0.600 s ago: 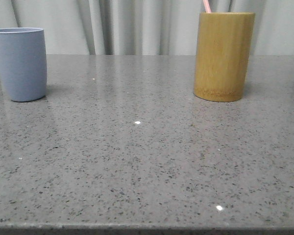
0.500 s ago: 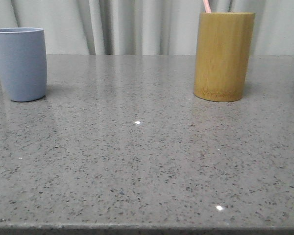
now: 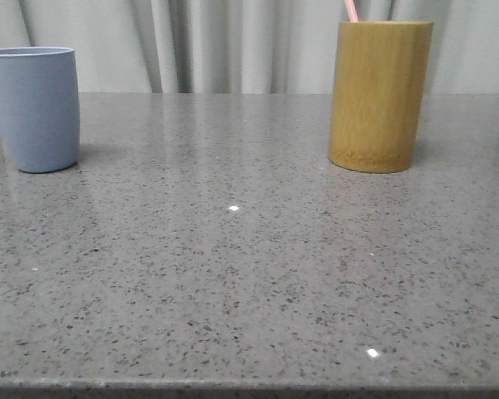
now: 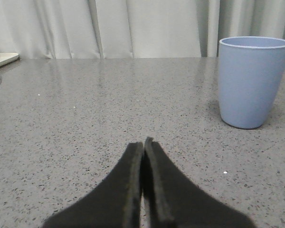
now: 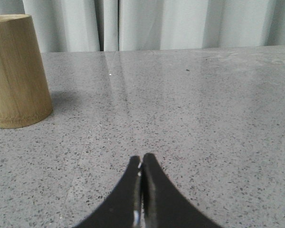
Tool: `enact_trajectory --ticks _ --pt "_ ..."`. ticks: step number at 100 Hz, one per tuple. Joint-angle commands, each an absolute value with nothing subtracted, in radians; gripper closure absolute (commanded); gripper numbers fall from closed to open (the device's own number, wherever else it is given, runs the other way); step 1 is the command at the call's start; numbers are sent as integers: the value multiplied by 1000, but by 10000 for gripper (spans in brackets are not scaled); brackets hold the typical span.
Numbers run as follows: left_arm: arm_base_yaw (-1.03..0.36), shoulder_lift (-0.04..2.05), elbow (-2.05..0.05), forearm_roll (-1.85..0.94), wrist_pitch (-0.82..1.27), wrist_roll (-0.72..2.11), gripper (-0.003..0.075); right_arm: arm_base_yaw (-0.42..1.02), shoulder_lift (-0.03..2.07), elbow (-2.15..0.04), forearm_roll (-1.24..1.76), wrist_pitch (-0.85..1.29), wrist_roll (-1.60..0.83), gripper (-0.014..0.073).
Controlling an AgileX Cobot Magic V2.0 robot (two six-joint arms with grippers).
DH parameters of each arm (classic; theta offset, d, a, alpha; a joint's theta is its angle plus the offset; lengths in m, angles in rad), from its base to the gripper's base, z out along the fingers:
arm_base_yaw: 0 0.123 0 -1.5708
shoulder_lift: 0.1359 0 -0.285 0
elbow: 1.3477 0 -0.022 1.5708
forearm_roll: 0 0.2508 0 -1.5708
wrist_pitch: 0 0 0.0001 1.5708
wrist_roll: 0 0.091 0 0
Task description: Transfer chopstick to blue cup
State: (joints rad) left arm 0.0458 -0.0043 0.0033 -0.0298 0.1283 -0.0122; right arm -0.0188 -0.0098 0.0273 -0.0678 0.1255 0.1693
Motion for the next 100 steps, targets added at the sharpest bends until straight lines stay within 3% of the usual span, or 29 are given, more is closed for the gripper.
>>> enact_trajectory --ticks 1,49,73,100 --pt "45 -39 11 -39 26 -15 739 -25 -31 29 -80 40 165 655" --pt "45 -39 -12 -40 -97 -15 739 -25 -31 15 -79 -83 166 655" --pt "45 4 -172 -40 39 -15 739 -25 -1 -160 -79 163 170 655" --pt "45 163 -393 -82 170 -15 739 -25 170 -383 -79 351 169 655"
